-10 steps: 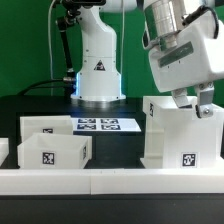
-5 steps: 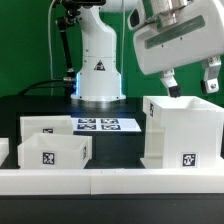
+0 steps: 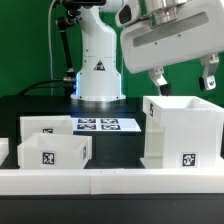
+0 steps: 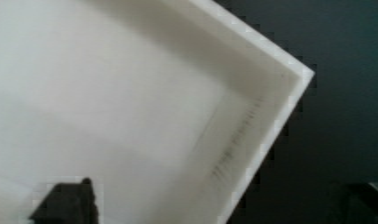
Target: Assemble drawer
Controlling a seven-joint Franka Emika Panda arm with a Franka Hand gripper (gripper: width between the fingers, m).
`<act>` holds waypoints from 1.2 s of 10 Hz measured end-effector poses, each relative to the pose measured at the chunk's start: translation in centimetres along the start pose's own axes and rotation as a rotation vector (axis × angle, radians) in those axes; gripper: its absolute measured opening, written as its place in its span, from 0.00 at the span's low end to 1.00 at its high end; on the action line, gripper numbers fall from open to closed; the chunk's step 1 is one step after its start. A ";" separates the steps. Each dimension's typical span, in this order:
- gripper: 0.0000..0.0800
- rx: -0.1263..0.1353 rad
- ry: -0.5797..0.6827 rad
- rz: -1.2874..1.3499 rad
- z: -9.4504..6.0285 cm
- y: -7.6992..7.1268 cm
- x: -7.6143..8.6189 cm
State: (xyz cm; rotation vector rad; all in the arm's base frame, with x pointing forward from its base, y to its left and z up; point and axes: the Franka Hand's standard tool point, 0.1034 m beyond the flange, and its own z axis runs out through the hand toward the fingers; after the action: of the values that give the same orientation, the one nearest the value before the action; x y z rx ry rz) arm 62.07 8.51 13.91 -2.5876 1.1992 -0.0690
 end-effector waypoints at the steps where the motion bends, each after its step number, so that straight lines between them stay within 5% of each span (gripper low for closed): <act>1: 0.81 -0.056 -0.009 -0.205 0.1 0.7 -0.1; 2: 0.81 -0.077 -0.003 -0.329 0.0 1.0 0.3; 6: 0.81 -0.080 -0.003 -0.572 0.0 1.6 0.9; 8: 0.81 -0.095 -0.003 -0.672 -0.5 4.0 2.7; 12: 0.81 -0.135 -0.002 -0.725 -1.0 11.0 6.8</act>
Offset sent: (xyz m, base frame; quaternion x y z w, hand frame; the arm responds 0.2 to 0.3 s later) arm 0.0000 0.0000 0.0000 0.0000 0.0000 -0.1938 0.9810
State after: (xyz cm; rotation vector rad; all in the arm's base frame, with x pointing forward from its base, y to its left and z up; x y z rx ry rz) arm 58.15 -3.59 11.32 -2.9970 0.2149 -0.1361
